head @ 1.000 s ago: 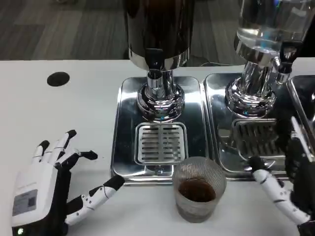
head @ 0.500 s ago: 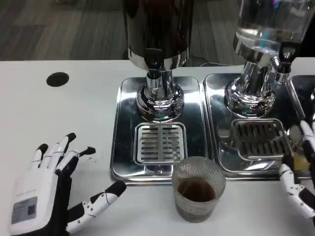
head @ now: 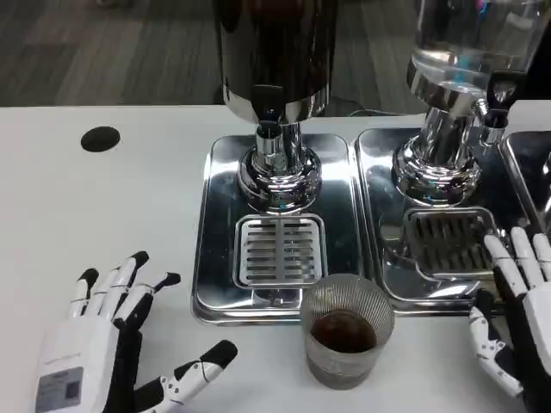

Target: Grasp the cup under the faucet to collect the drink, then remove the cup.

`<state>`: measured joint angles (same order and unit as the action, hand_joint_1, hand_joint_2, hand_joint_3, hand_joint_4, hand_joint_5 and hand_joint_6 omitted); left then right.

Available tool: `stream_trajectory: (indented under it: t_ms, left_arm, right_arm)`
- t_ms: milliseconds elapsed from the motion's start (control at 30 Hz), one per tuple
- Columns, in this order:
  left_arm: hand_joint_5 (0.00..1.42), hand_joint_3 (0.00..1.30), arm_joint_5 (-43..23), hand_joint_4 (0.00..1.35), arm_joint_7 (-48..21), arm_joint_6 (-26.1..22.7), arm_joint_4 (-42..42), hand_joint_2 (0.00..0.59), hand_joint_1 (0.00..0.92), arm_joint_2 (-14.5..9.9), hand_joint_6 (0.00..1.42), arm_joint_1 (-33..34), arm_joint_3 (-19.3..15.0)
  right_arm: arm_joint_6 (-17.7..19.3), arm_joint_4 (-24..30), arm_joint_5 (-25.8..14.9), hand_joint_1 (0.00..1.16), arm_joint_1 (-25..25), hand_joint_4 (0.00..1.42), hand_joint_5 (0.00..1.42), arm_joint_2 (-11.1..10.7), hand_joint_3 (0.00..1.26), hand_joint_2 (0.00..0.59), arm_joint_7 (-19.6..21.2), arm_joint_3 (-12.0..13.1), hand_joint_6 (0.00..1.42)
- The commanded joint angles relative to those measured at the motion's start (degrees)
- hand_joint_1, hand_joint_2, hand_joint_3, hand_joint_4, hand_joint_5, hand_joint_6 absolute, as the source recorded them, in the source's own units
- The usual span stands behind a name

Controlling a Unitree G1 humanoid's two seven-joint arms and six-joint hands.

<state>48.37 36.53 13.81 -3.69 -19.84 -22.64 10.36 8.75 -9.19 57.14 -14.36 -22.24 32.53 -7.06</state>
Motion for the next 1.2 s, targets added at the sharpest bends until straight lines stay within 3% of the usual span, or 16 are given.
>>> stream_trajectory:
  t_ms: [33, 233, 433, 1200]
  left_arm:
    - [0.13, 0.33, 1.82, 0.0, 1.6, -0.56, 1.56, 0.097, 0.02, -0.14, 0.04, -1.58, 0.55]
    - [0.13, 0.33, 3.11, 0.0, 1.76, -1.03, 2.86, 0.104, 0.055, -0.24, 0.05, -2.84, 0.56]
    - [0.13, 0.33, 2.2, 0.0, 1.94, -0.38, 2.21, 0.101, 0.058, -0.05, 0.05, -3.15, 0.67]
    - [0.14, 0.34, -0.58, 0.0, 0.53, 1.6, 0.48, 0.1, 0.061, -1.45, 0.05, -1.28, 0.06]
  right_arm:
    - [-1.41, -1.87, 0.23, 0.12, 0.5, 0.0, 0.0, -1.33, 0.11, 0.586, 1.82, -1.83, 0.0]
    - [-0.98, -2.89, -0.14, 0.12, 0.17, 0.0, 0.0, -2.66, 0.11, 0.586, 5.08, -3.27, 0.0]
    - [-0.73, -4.31, -2.11, 0.12, 0.09, 0.0, 0.0, -3.12, 0.11, 0.586, 5.87, -3.74, 0.0]
    - [-2.0, -4.65, -3.84, 0.13, 0.03, 0.0, 0.0, -2.6, 0.12, 0.586, 7.11, -5.92, 0.0]
